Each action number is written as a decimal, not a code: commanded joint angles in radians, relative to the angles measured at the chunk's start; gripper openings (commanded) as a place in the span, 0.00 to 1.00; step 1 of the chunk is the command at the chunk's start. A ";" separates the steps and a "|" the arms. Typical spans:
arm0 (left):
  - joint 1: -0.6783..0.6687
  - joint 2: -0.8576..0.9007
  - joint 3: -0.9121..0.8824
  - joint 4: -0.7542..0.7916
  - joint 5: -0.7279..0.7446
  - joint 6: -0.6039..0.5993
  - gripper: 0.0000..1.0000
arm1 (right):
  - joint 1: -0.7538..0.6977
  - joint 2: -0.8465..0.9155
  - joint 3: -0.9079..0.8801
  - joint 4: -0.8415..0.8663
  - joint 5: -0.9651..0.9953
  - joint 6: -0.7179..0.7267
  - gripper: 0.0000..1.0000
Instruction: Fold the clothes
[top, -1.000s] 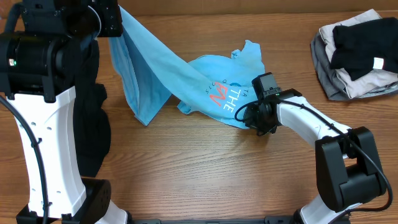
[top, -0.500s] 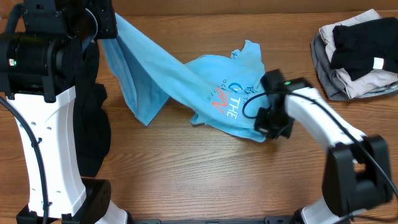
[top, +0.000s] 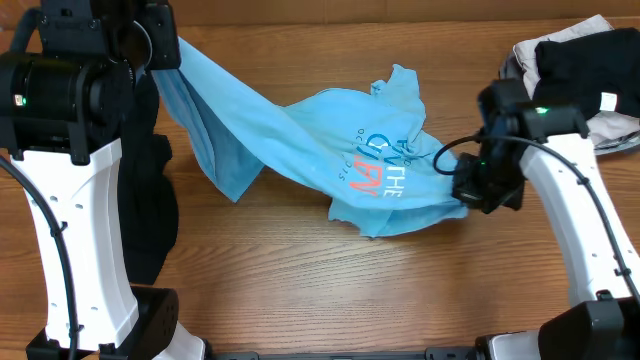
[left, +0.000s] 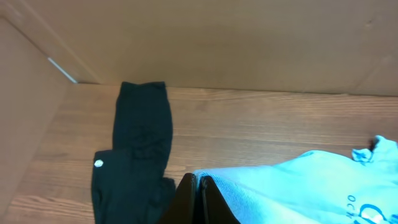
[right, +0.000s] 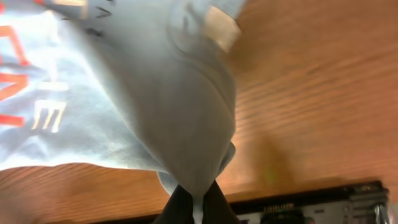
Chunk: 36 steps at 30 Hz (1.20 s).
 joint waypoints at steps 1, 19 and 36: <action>0.005 -0.010 0.019 0.004 -0.054 0.016 0.04 | -0.082 -0.005 0.077 -0.045 0.013 -0.045 0.04; 0.005 0.094 -0.007 -0.032 -0.044 0.014 0.04 | -0.162 0.203 0.154 0.246 -0.059 -0.131 0.04; 0.005 0.278 -0.007 -0.019 0.061 0.014 0.04 | -0.129 0.228 0.187 0.475 -0.174 0.056 0.43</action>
